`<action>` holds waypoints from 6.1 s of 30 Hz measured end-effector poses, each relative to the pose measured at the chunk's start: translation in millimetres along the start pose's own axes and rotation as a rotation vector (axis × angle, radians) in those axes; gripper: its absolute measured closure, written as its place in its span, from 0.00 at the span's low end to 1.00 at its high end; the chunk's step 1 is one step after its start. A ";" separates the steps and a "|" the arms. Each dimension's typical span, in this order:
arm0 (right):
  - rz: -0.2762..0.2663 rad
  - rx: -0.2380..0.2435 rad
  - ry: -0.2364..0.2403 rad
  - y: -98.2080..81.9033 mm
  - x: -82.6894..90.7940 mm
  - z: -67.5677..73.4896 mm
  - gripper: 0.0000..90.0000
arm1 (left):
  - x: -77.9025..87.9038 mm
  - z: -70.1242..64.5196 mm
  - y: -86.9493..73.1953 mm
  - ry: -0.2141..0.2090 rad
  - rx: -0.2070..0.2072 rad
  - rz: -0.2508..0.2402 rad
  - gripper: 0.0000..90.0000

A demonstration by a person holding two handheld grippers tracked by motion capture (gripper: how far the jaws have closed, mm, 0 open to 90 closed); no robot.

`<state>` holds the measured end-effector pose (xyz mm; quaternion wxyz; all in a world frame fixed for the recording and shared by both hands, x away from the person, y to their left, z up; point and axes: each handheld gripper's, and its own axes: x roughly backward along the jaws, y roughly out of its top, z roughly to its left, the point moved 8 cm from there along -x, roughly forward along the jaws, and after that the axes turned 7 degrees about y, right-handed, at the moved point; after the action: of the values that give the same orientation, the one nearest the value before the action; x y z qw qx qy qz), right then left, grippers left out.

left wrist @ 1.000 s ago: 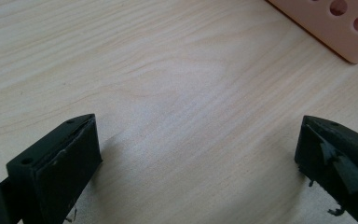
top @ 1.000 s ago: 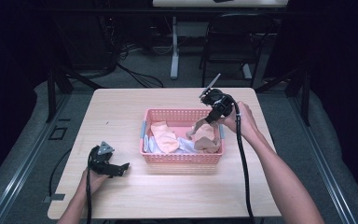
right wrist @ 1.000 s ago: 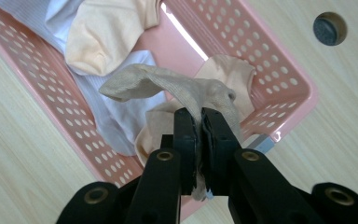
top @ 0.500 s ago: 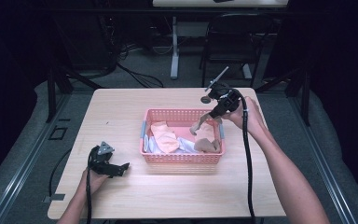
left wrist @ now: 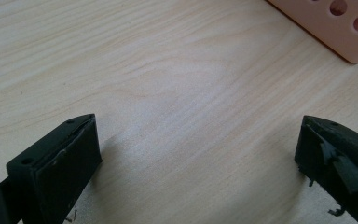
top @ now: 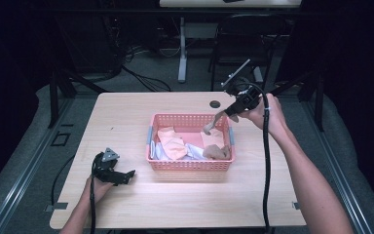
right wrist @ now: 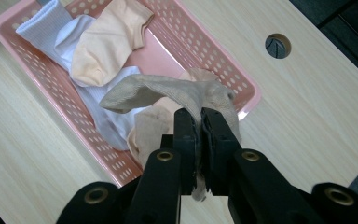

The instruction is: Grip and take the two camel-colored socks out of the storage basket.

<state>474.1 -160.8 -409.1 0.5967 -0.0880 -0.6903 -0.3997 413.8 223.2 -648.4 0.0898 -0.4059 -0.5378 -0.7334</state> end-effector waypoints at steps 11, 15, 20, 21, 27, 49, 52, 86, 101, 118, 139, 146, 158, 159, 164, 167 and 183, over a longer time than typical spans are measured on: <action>0.006 -0.037 -0.047 -14.2 24.5 -15.5 0.94 | 0.0 0.0 0.0 0.000 -0.001 0.000 0.00; 0.022 -0.060 -0.068 -25.1 32.4 -25.0 0.94 | 0.0 0.0 0.0 0.000 0.000 0.000 0.00; 0.038 -0.092 -0.094 -39.4 40.0 -36.4 0.94 | 0.0 0.0 0.0 0.000 0.000 0.000 0.00; 0.042 -0.096 -0.100 -42.4 41.2 -38.7 0.94 | 0.0 0.0 0.0 0.000 -0.001 0.000 0.00; 0.069 -0.134 -0.145 -62.4 49.0 -54.7 0.94 | 0.0 0.0 0.0 0.000 -0.001 -0.001 0.00; 0.181 -0.215 -0.160 -114.3 18.3 -81.8 0.94 | 0.4 -0.3 -0.1 -0.003 -0.002 0.004 0.00; 0.180 -0.226 -0.154 -116.8 10.4 -81.0 0.94 | 0.4 -0.3 -0.1 -0.003 -0.002 0.004 0.00; 0.186 -0.275 -0.167 -148.5 -67.4 -79.7 0.93 | 0.4 -0.2 -0.1 -0.003 -0.002 0.004 0.00; 0.224 -0.350 -0.069 -168.1 -98.6 -87.3 0.91 | 0.2 -1.2 0.0 -0.010 -0.004 0.003 0.00; 0.142 -0.372 -0.072 -159.2 -81.6 -83.5 0.05 | 0.3 -1.2 0.0 -0.010 -0.005 0.004 0.00; -0.170 -0.239 0.040 -93.7 -50.1 -36.6 0.00 | 0.4 -1.4 -0.1 -0.009 -0.003 0.005 0.00; -0.196 -0.161 0.045 -71.5 -50.2 -16.2 0.00 | 0.6 -1.6 -0.2 -0.007 -0.002 0.005 0.00; -0.169 -0.082 0.111 -42.4 -75.2 13.4 0.00 | 0.6 -1.5 -0.2 -0.007 -0.003 0.005 0.00; -0.161 -0.078 0.111 -41.8 -76.9 14.3 0.00 | 0.6 -1.5 -0.2 -0.007 -0.003 0.005 0.00; -0.142 -0.064 0.138 -35.5 -88.3 21.6 0.00 | 0.6 -1.5 -0.1 -0.008 -0.003 0.005 0.00; -0.107 -0.052 0.145 -34.1 -97.9 24.3 0.00 | 0.6 -1.5 -0.2 -0.007 -0.003 0.005 0.00; 0.084 -0.074 0.163 -50.8 -151.0 23.3 0.11 | 0.5 -1.6 -0.1 -0.008 -0.004 0.004 0.00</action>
<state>467.2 -125.6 -566.0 0.6634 -0.1062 -0.6199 -0.4054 412.6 221.9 -648.2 0.0883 -0.4099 -0.5361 -0.7326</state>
